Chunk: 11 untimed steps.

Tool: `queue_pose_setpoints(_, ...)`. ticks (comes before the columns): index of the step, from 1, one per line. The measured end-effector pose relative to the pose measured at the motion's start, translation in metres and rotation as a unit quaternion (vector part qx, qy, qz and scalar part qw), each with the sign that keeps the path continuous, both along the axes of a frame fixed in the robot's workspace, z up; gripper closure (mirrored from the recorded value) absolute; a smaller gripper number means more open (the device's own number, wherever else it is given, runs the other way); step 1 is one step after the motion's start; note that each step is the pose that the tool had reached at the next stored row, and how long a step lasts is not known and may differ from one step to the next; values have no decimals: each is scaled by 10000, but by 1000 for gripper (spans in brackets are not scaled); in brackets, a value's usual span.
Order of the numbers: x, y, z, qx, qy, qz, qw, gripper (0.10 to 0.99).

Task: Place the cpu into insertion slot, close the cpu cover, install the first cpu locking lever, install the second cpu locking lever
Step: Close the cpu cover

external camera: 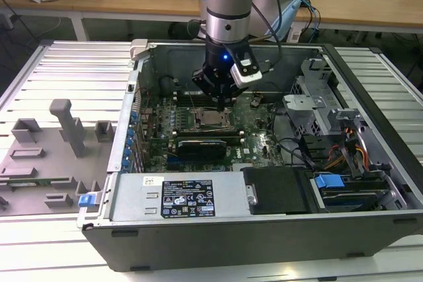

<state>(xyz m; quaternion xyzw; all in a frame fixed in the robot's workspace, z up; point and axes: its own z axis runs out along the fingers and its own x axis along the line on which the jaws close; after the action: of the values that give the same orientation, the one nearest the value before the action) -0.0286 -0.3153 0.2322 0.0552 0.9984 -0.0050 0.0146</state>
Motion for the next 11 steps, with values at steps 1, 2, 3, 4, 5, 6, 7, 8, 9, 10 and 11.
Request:
queue_pose_setpoints(1,-13,-25,-3,39,0,25,10000,980)
queue_pose_setpoints(2,-20,-44,-5,68,-1,48,10000,980)
queue_pose_setpoints(3,-26,-61,-8,88,-1,68,9999,980)
queue_pose_setpoints(4,-31,-70,-10,97,-1,88,9999,980)
queue_pose_setpoints(5,-35,-78,-13,102,-2,139,9999,980)
queue_pose_setpoints(6,-35,-78,-14,103,-2,183,9998,980)
queue_pose_setpoints(7,-35,-79,-16,102,-1,295,9995,980)
queue_pose_setpoints(8,-38,-81,-17,101,0,349,9993,980)
queue_pose_setpoints(9,-42,-81,-18,101,0,382,9992,980)
queue_pose_setpoints(10,-52,-83,-21,101,1,426,9990,980)
queue_pose_setpoints(11,-64,-87,-23,101,2,447,9989,980)
